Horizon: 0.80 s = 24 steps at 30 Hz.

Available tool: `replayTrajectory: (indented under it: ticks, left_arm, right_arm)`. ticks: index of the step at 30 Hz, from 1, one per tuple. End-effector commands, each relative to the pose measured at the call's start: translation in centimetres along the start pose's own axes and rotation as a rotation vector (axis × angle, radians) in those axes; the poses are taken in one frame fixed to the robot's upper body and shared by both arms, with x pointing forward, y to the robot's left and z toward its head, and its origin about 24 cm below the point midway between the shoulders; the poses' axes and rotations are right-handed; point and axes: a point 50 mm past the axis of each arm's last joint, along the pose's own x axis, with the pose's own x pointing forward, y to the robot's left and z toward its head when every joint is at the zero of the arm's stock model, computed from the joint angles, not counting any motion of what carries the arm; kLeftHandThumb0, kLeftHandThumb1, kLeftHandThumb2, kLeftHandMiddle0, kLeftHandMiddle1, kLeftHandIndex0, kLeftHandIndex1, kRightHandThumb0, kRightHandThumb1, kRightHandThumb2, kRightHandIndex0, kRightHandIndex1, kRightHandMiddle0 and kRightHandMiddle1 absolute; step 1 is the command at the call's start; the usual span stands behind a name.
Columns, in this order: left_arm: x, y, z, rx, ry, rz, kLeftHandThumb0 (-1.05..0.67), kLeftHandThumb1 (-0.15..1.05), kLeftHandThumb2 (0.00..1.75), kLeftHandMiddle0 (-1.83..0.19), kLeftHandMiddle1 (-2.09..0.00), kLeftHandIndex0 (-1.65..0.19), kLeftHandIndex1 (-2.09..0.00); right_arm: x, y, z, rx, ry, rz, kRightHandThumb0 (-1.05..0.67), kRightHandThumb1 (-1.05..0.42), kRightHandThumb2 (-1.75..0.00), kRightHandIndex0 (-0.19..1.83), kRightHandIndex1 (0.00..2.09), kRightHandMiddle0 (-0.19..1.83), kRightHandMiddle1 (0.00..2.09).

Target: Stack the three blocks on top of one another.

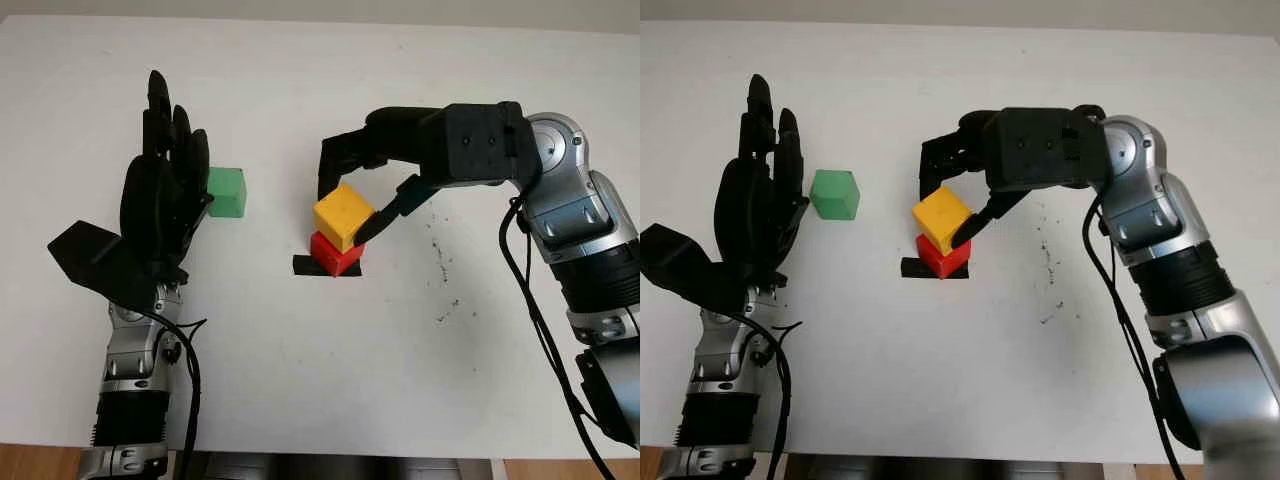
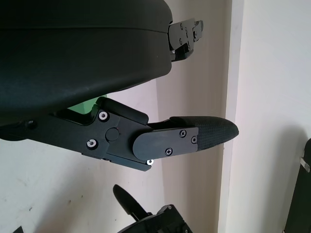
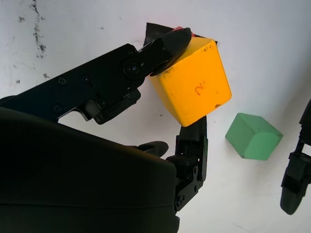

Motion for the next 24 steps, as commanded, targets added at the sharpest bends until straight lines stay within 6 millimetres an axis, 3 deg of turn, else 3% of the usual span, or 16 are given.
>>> replayTrajectory:
  ticks: [1, 24]
  left_arm:
    - [-0.22, 0.00, 0.24, 0.007, -0.007, 0.007, -0.70, 1.05, 0.51, 0.19, -0.01, 0.19, 0.00]
    - [-0.23, -0.02, 0.22, 0.013, -0.010, 0.001, -0.70, 1.05, 0.51, 0.19, -0.01, 0.19, 0.00]
  right_arm:
    - [0.11, 0.50, -0.36, 0.002, 0.008, 0.018, -0.50, -0.90, -0.05, 0.41, 0.07, 0.43, 1.52]
    - [0.33, 0.83, -0.66, 0.000, 0.016, 0.005, -0.51, -0.91, -0.06, 0.38, 0.05, 0.38, 1.60]
